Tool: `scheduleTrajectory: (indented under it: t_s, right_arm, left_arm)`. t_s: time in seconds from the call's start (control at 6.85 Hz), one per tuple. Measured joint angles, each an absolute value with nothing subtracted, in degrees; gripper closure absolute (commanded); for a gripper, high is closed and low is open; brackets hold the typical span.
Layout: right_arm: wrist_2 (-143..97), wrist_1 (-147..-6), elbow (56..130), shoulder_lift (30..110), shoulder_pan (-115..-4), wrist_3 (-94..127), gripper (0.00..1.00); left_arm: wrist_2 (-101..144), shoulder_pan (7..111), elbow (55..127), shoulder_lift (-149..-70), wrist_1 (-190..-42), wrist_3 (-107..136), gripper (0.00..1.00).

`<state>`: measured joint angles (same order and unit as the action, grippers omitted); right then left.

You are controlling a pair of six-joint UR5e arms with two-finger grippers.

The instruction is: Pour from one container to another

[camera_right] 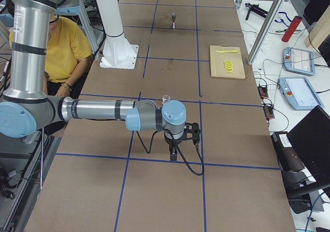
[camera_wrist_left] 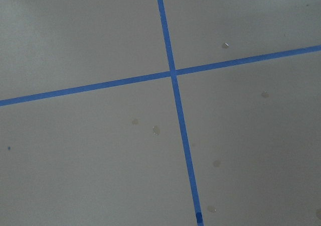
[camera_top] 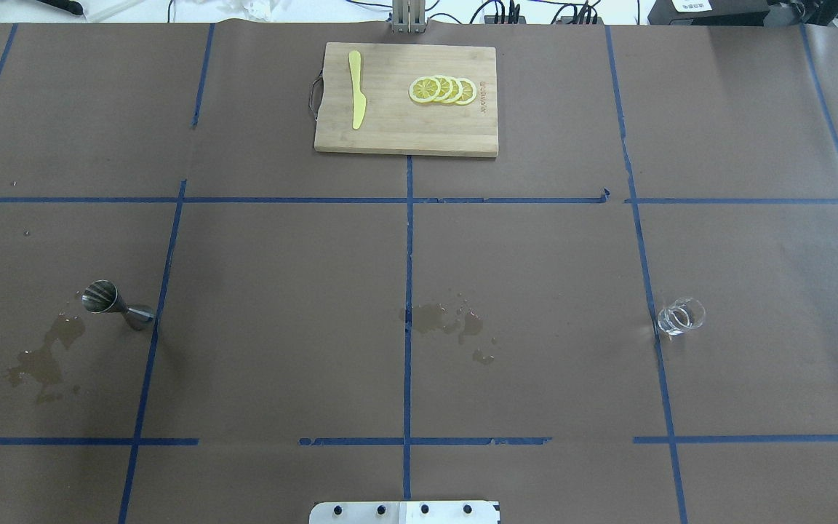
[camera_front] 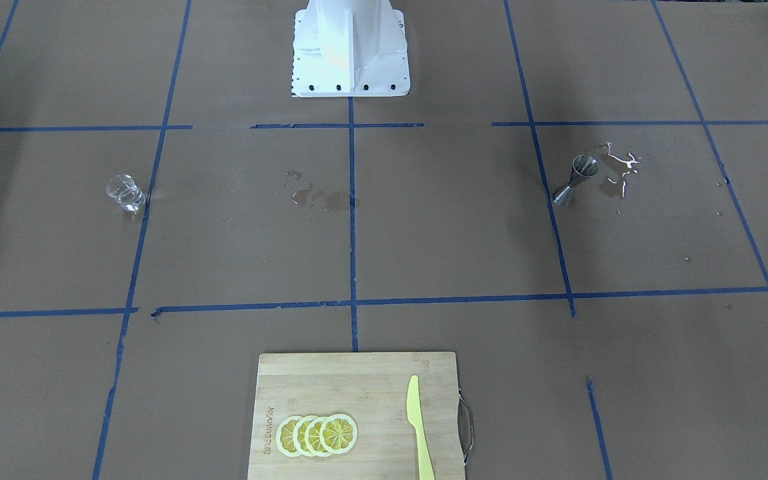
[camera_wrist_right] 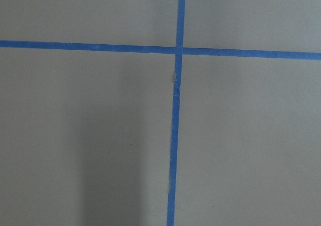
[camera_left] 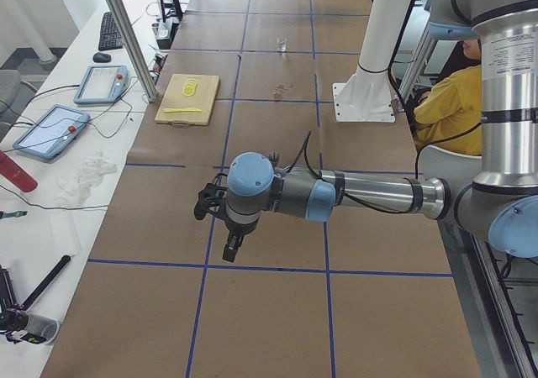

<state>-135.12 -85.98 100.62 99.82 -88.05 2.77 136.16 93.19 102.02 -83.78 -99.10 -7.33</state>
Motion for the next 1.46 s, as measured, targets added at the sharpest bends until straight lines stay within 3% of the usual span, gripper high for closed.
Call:
scheduleTrajectory:
  t_s: [0.58,1.02,1.46]
  right_arm:
    - [-135.18,-86.13,100.32,99.72,-87.92,2.9,0.0]
    - [-135.13,-86.13,100.26,99.7,-87.79,2.94,0.0]
    - [-134.89,-86.13,99.88,99.52,-87.24,2.98,0.0]
  left_arm:
    - [145.33,91.57,98.74,-84.98,-117.93,-0.58,0.0]
    - [137.59,80.03,98.01,-85.45,-137.85,17.92,0.0]
    - [125.71,70.53,102.11,-83.87,-150.43,29.41,0.0]
